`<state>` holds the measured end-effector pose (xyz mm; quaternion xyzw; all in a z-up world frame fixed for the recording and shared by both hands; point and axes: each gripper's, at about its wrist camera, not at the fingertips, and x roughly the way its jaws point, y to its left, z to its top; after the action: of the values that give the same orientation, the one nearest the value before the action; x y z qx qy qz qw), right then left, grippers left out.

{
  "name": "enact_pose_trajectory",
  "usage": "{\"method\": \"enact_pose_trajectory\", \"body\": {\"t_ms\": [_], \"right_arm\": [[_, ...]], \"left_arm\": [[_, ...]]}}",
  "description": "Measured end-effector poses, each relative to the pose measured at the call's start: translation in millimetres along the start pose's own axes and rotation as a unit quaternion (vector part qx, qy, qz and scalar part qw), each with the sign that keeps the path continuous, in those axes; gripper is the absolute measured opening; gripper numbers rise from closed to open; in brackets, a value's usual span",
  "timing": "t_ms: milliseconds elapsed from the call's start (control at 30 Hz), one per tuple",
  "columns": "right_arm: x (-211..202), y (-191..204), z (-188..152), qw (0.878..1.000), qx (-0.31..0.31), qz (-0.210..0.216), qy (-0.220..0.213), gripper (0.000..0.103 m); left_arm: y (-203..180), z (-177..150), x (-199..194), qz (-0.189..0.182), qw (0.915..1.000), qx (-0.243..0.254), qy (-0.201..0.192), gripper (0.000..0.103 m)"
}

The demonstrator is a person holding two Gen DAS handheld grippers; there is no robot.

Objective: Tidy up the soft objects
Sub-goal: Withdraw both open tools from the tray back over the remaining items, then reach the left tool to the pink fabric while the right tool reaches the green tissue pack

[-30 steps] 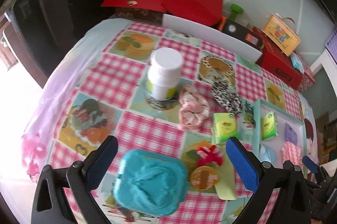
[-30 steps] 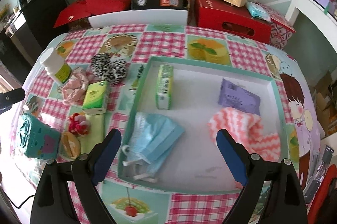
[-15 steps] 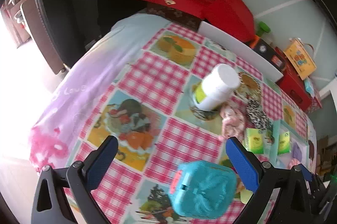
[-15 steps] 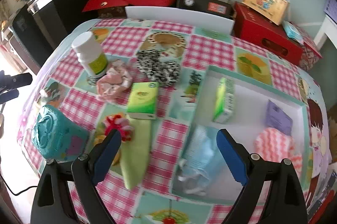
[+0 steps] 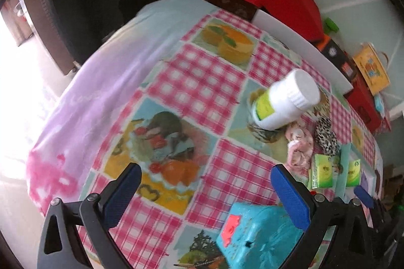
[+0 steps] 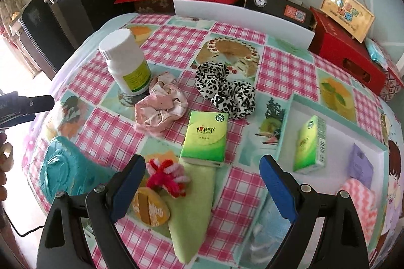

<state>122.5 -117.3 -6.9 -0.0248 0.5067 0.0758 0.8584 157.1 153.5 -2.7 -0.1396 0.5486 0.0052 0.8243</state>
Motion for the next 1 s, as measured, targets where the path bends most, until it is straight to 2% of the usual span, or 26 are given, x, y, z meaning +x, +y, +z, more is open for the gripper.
{"method": "enact_pose_trajectory", "body": {"t_ms": [333,467,600,1000], "right_arm": [[37,-8,12,1.0,0.011,-0.009,0.026,0.092],[48,-11,14,0.999,0.013,-0.01,0.034,0.092],[56,-14,16,0.999,0.021,-0.011,0.039,0.091],[62,-20,15,0.999,0.032,0.003,0.042,0.071]], "left_arm": [[-58,15,21,-0.013,0.9982,0.051,0.029,0.102],[-82,17,30,-0.008,0.9967,0.072,0.037,0.097],[-104,17,40,-0.002,0.9946,0.09,0.051,0.097],[-143,16,70,0.005,0.9925,0.096,0.076,0.092]]}}
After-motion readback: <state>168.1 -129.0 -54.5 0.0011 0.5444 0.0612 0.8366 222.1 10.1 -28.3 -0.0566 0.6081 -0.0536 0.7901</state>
